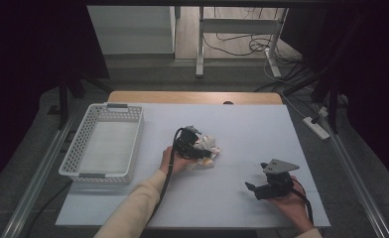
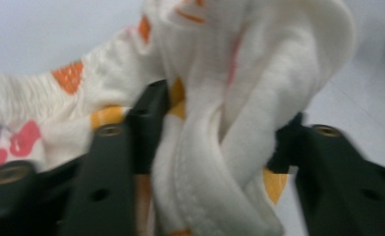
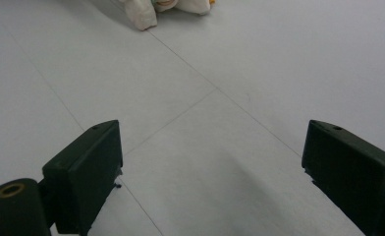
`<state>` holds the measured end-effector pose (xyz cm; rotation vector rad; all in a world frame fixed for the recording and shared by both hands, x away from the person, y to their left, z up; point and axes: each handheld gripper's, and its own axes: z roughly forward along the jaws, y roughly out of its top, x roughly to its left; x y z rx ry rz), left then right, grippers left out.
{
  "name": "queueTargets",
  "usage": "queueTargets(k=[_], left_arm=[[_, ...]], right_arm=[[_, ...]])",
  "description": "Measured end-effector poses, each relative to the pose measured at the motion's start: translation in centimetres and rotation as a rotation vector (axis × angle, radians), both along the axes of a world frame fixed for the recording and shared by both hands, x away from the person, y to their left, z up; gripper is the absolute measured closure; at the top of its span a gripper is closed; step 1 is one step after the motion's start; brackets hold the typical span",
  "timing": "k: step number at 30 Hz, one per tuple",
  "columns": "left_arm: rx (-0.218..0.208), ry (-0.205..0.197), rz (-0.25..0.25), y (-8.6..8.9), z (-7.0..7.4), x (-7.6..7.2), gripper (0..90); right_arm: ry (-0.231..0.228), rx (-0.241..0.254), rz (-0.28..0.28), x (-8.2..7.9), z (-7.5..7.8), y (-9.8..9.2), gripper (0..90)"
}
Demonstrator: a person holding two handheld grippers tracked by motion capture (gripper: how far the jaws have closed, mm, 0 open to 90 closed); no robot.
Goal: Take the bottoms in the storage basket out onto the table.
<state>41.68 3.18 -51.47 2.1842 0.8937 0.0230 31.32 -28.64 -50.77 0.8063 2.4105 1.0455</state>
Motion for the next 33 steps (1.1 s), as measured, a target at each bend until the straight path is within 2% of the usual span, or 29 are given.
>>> queueTargets(k=[2, 3, 7, 13, 21, 33], left_arm=[[0.014, -0.030, -0.003, -0.1, 0.2, -0.3, 39.2], [0.012, -0.033, -0.007, -0.1, 0.3, -0.4, 36.2], [0.004, -0.012, -0.021, 0.1, 0.4, -0.5, 25.9], [-0.012, -0.029, -0.001, 1.1, 1.0, -0.8, 23.5], [-0.048, -0.071, 0.026, 2.6, 2.5, -1.8, 23.0], [-0.036, -0.105, 0.032, 4.5, 4.2, -3.7, 23.1]], right_arm=[[0.001, -0.002, 0.000, 0.0, 0.0, 0.0, 8.1], [0.001, -0.004, 0.000, 0.0, 0.0, 0.0, 8.1], [0.001, -0.006, -0.001, 0.0, 0.0, 0.0, 8.1], [0.003, -0.007, -0.004, -0.1, 0.0, -0.1, 8.1], [0.003, -0.006, -0.007, -0.2, 0.0, -0.2, 8.1], [0.001, -0.010, -0.011, -0.2, 0.0, -0.3, 8.1]])
